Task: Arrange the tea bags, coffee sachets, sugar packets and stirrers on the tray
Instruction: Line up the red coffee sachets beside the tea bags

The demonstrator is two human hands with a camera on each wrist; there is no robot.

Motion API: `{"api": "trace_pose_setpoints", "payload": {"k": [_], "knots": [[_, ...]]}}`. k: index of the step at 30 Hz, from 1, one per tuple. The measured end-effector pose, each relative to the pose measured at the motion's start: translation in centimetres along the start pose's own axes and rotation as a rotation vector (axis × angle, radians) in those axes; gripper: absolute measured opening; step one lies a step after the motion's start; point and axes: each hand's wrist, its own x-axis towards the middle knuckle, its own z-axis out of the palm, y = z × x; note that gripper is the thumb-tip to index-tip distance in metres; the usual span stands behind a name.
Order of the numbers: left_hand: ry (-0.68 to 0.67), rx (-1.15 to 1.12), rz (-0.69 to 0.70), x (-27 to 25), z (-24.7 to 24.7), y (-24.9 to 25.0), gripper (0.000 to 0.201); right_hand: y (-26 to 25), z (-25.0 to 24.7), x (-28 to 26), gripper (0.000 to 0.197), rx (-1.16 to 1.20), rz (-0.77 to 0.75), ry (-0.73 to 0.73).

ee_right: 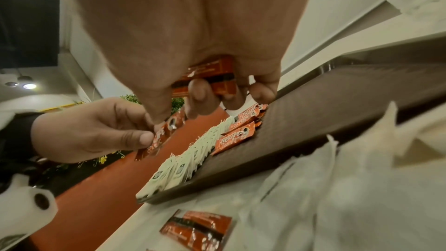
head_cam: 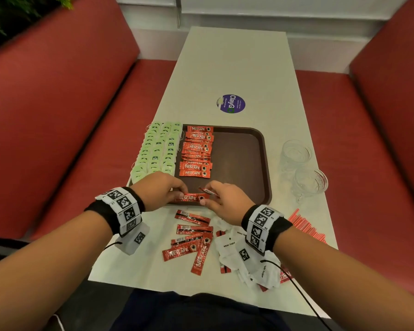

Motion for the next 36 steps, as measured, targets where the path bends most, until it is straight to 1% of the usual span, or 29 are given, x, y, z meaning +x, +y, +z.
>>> {"api": "trace_pose_setpoints", "payload": {"k": [2, 5, 8, 10, 13, 15, 18, 20, 22, 24, 27, 31, 36], "knots": [[-0.006, -0.02, 0.023, 0.5, -0.2, 0.7, 0.014, 0.1, -0.3, 0.3, 0.024, -0.004, -0.017, 0.015], [-0.025, -0.031, 0.008, 1.2, -0.4, 1.2, 0.013, 0.7, -0.5, 0.6, 0.017, 0.001, -0.003, 0.027], [-0.024, -0.014, 0.005, 2.1, -0.5, 1.4, 0.012, 1.1, -0.6, 0.8, 0.017, -0.001, 0.021, 0.033], [0.0, 0.021, -0.005, 2.9, -0.5, 1.5, 0.01, 1.4, -0.7, 1.0, 0.018, 0.008, 0.049, 0.048], [0.025, 0.129, -0.095, 4.3, -0.6, 1.1, 0.012, 1.6, -1.1, 1.2, 0.018, 0.095, 0.121, 0.045], [0.0, 0.213, -0.159, 5.2, -0.4, 0.6, 0.015, 1.7, -1.6, 1.1, 0.013, 0.168, 0.161, 0.03], [-0.05, 0.318, -0.206, 6.5, 0.4, -0.1, 0.014, 1.7, -2.2, 0.7, 0.006, 0.221, 0.178, 0.004], [-0.045, 0.367, -0.226, 7.0, 1.0, -0.5, 0.014, 1.7, -2.3, 0.6, 0.006, 0.234, 0.181, -0.014], [-0.013, 0.416, -0.219, 7.5, 1.5, -0.9, 0.017, 2.0, -2.3, 0.7, 0.007, 0.225, 0.189, -0.02], [0.011, 0.411, -0.2, 7.8, 1.8, -1.1, 0.023, 2.2, -2.2, 0.9, 0.008, 0.223, 0.197, -0.026], [-0.001, 0.379, -0.187, 8.1, 2.2, -1.1, 0.03, 2.3, -2.1, 0.9, 0.014, 0.234, 0.203, -0.045], [0.001, 0.382, -0.194, 8.4, 2.2, -0.9, 0.023, 2.4, -2.0, 1.2, 0.022, 0.202, 0.194, -0.021], [0.023, 0.377, -0.182, 9.3, 1.8, -0.9, 0.017, 2.6, -1.6, 1.7, 0.012, 0.116, 0.191, -0.005]]}}
